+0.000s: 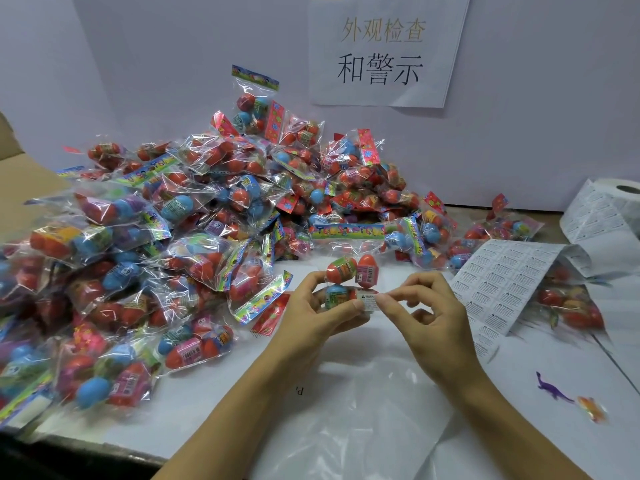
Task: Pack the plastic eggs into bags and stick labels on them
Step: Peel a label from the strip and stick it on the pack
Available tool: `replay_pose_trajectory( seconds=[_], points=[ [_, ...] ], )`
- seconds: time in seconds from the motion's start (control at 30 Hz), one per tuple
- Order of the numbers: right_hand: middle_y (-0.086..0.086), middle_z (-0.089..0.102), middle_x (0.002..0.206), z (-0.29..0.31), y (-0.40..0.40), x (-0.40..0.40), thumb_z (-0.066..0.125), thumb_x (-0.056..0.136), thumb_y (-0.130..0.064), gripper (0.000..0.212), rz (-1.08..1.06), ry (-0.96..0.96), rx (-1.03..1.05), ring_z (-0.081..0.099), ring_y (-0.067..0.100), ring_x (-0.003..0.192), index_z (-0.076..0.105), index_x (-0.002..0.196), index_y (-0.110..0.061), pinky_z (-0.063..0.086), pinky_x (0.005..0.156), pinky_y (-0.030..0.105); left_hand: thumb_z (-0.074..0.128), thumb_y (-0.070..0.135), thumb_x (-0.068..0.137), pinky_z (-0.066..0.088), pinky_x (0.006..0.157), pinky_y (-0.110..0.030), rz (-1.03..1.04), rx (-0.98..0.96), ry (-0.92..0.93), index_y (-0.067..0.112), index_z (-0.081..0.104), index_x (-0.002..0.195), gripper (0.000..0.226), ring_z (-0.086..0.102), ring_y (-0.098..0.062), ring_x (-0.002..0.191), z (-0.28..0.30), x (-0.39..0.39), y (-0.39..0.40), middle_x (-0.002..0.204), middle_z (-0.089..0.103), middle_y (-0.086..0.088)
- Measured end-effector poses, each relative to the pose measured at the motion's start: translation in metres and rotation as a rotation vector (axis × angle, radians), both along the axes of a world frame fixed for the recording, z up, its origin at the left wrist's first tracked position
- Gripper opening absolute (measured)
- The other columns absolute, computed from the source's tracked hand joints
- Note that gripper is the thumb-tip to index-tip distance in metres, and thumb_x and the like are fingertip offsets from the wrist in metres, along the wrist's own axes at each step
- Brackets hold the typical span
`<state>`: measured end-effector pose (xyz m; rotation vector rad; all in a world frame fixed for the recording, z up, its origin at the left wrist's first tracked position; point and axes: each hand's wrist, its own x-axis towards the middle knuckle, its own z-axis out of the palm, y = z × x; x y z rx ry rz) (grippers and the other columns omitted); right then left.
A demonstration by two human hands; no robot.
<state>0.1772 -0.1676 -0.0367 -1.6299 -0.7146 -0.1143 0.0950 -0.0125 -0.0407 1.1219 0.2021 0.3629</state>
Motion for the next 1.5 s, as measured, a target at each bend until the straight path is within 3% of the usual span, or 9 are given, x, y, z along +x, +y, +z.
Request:
replay_pose_trajectory(
  seconds=[0.2, 0.4, 0.57, 0.73, 0.83, 1.07, 1.17, 1.37, 1.5],
  points=[
    [-0.016, 0.056, 0.094, -0.007, -0.002, 0.006, 0.079, 0.084, -0.017, 0.010, -0.039, 0.043, -0.046, 0.058, 0.005, 0.084, 0.073, 0.077, -0.021, 0.045, 0.062, 0.016, 0.077, -0.002, 0.082, 0.062, 0.083, -0.038, 0.000, 0.011, 0.007, 0.004, 0.056, 0.127, 0.050, 0.074, -0.040, 0.099, 0.001, 0.000, -0.001, 0.109, 0.073, -0.027],
    [-0.014, 0.055, 0.096, -0.002, 0.000, -0.001, 0.072, 0.080, -0.040, 0.018, -0.038, 0.067, 0.002, 0.056, 0.008, 0.083, 0.071, 0.076, -0.023, 0.047, 0.062, 0.016, 0.078, -0.001, 0.082, 0.062, 0.081, -0.036, 0.011, 0.028, 0.029, 0.006, 0.057, 0.126, 0.050, 0.075, -0.038, 0.098, 0.002, -0.001, -0.001, 0.109, 0.074, -0.024],
    [-0.010, 0.056, 0.098, -0.006, 0.000, 0.001, 0.078, 0.085, -0.019, 0.011, -0.037, 0.040, -0.047, 0.057, 0.006, 0.085, 0.072, 0.078, -0.023, 0.047, 0.062, 0.018, 0.082, 0.006, 0.074, 0.062, 0.079, -0.034, -0.005, 0.037, 0.023, 0.008, 0.058, 0.124, 0.055, 0.075, -0.038, 0.098, 0.003, -0.002, -0.002, 0.107, 0.075, -0.021],
    [-0.011, 0.055, 0.098, -0.006, -0.001, 0.001, 0.077, 0.087, -0.017, 0.011, -0.058, 0.001, -0.057, 0.057, 0.009, 0.086, 0.070, 0.079, -0.022, 0.047, 0.062, 0.017, 0.081, 0.004, 0.077, 0.062, 0.081, -0.036, -0.004, 0.040, 0.029, 0.007, 0.057, 0.126, 0.055, 0.075, -0.039, 0.099, 0.002, -0.001, -0.002, 0.109, 0.074, -0.023],
    [-0.015, 0.053, 0.096, -0.003, 0.000, -0.002, 0.073, 0.086, -0.029, 0.011, -0.062, 0.003, -0.029, 0.056, 0.011, 0.085, 0.069, 0.078, -0.023, 0.048, 0.060, 0.019, 0.083, 0.008, 0.072, 0.062, 0.080, -0.036, -0.006, 0.034, 0.026, 0.008, 0.057, 0.127, 0.060, 0.075, -0.038, 0.099, 0.002, -0.001, -0.002, 0.109, 0.075, -0.021],
    [-0.017, 0.050, 0.098, -0.003, 0.003, -0.004, 0.067, 0.067, -0.069, 0.047, -0.125, 0.021, -0.083, 0.055, 0.007, 0.087, 0.059, 0.085, -0.026, 0.046, 0.066, 0.013, 0.085, 0.011, 0.075, 0.062, 0.083, -0.036, -0.041, 0.055, 0.009, 0.008, 0.057, 0.127, 0.060, 0.074, -0.038, 0.100, 0.003, -0.003, -0.004, 0.108, 0.075, -0.019],
    [-0.014, 0.058, 0.094, -0.003, 0.002, -0.002, 0.067, 0.067, -0.067, 0.044, -0.103, 0.066, -0.105, 0.055, 0.004, 0.089, 0.060, 0.087, -0.029, 0.046, 0.068, 0.011, 0.087, 0.014, 0.073, 0.061, 0.085, -0.038, -0.054, 0.032, 0.007, 0.009, 0.057, 0.127, 0.062, 0.074, -0.039, 0.102, 0.004, -0.003, -0.004, 0.111, 0.074, -0.021],
    [-0.009, 0.062, 0.089, -0.005, 0.001, -0.001, 0.072, 0.089, -0.031, 0.015, -0.065, 0.084, -0.049, 0.057, 0.005, 0.085, 0.066, 0.083, -0.019, 0.045, 0.067, 0.010, 0.080, 0.010, 0.076, 0.062, 0.080, -0.033, -0.043, 0.007, 0.026, 0.009, 0.057, 0.125, 0.054, 0.075, -0.039, 0.099, 0.004, -0.002, -0.005, 0.107, 0.076, -0.020],
    [-0.010, 0.063, 0.092, -0.002, 0.001, -0.005, 0.068, 0.078, -0.051, 0.030, -0.028, 0.125, -0.045, 0.058, 0.004, 0.087, 0.066, 0.088, -0.022, 0.047, 0.068, 0.012, 0.082, 0.011, 0.076, 0.061, 0.083, -0.034, -0.052, -0.006, 0.015, 0.008, 0.056, 0.127, 0.058, 0.074, -0.039, 0.101, 0.006, -0.003, -0.005, 0.109, 0.075, -0.021]
  ],
)
